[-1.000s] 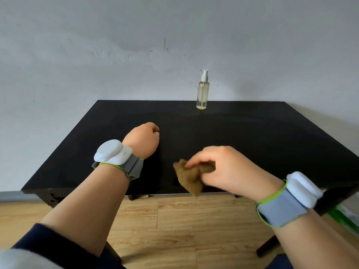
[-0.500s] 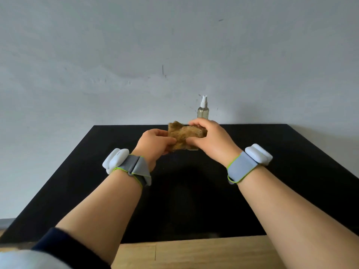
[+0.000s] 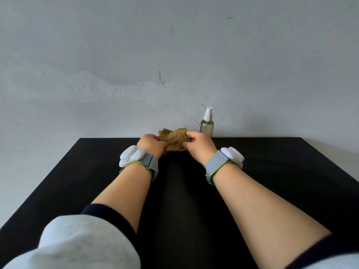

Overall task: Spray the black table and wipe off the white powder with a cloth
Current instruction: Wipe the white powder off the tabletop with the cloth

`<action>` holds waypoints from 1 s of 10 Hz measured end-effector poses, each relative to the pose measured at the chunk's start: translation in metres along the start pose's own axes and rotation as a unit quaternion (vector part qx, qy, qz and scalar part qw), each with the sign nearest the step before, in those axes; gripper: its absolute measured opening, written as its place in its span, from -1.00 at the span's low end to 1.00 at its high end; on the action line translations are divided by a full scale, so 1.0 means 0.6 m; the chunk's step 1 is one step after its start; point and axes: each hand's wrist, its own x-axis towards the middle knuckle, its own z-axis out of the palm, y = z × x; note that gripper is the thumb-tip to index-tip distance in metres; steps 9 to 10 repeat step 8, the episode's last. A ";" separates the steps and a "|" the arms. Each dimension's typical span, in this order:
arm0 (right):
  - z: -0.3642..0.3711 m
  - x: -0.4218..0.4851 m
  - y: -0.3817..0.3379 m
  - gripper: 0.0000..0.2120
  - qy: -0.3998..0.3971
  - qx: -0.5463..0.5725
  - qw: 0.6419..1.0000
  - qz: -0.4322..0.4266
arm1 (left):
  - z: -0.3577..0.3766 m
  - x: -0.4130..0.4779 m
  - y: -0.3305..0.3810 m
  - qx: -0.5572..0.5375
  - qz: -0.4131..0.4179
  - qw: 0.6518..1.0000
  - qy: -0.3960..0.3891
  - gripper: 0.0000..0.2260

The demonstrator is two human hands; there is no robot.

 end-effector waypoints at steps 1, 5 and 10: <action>0.009 0.014 -0.002 -0.47 0.001 -0.088 0.996 -0.004 | 0.009 0.015 0.012 0.092 0.024 0.995 0.022 -0.86; 0.022 0.018 0.016 -0.43 -0.074 -0.389 0.917 -0.044 | 0.023 0.031 -0.014 0.262 0.129 0.956 -0.025 -0.72; -0.022 -0.027 0.007 -0.66 0.027 -0.268 0.961 -0.069 | 0.001 -0.025 0.007 0.218 0.110 0.969 -0.027 -0.64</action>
